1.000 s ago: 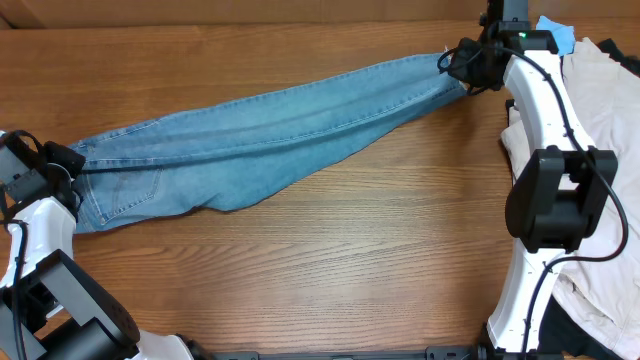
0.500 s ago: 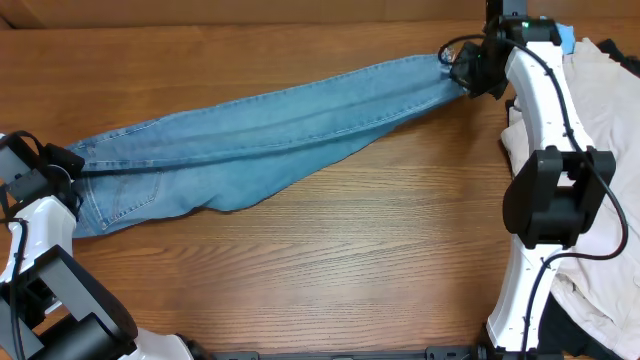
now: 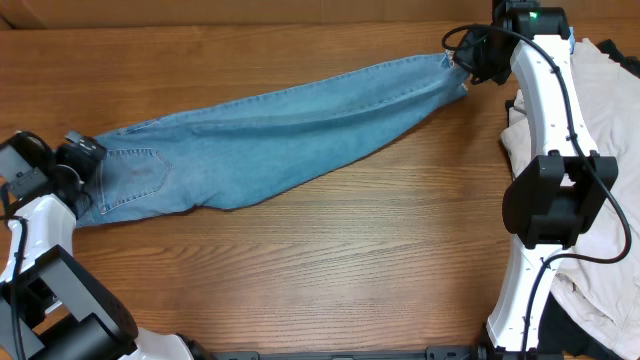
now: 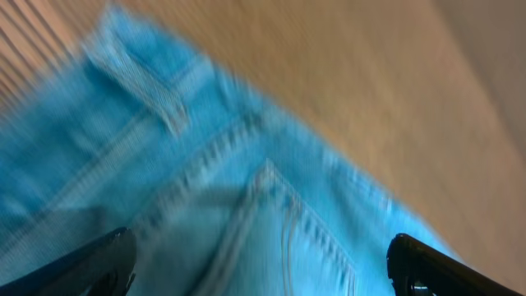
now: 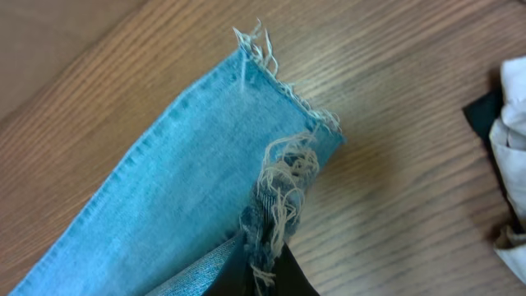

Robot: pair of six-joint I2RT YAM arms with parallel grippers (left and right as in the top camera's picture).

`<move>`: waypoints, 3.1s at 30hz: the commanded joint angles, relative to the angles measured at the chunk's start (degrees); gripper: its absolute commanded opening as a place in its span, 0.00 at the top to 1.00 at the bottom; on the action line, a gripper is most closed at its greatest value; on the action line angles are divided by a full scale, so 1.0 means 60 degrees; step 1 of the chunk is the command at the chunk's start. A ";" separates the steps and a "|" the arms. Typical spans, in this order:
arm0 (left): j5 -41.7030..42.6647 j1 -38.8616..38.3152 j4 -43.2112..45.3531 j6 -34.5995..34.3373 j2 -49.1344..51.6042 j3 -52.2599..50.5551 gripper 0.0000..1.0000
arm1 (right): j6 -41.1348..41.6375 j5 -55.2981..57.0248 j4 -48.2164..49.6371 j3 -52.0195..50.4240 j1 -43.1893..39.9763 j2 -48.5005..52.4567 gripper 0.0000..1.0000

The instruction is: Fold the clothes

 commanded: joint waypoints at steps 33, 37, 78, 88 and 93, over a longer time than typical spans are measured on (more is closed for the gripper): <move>-0.1443 -0.0688 -0.1814 0.0871 0.0175 0.0018 0.00 | -0.1978 -0.0233 0.0138 -0.0029 -0.0718 0.1432 0.35; -0.1446 -0.0688 -0.1825 0.0874 0.0175 0.0018 0.00 | -0.1982 -0.0339 0.0255 -0.0029 -0.0718 0.2186 0.37; -0.2896 -0.0488 -0.2040 0.1916 0.0175 0.0018 0.00 | -0.1388 0.1555 -0.5275 -0.0597 -0.0685 0.1344 0.96; -0.2419 0.0568 -0.2029 0.2269 0.0175 0.0018 0.00 | -0.1443 0.1821 -0.5271 -0.2040 -0.0776 0.0036 0.81; -0.1785 0.0579 -0.1985 0.2266 0.0175 0.0022 0.00 | -0.1690 0.2084 -0.5195 -0.2208 -0.0831 -0.0255 0.69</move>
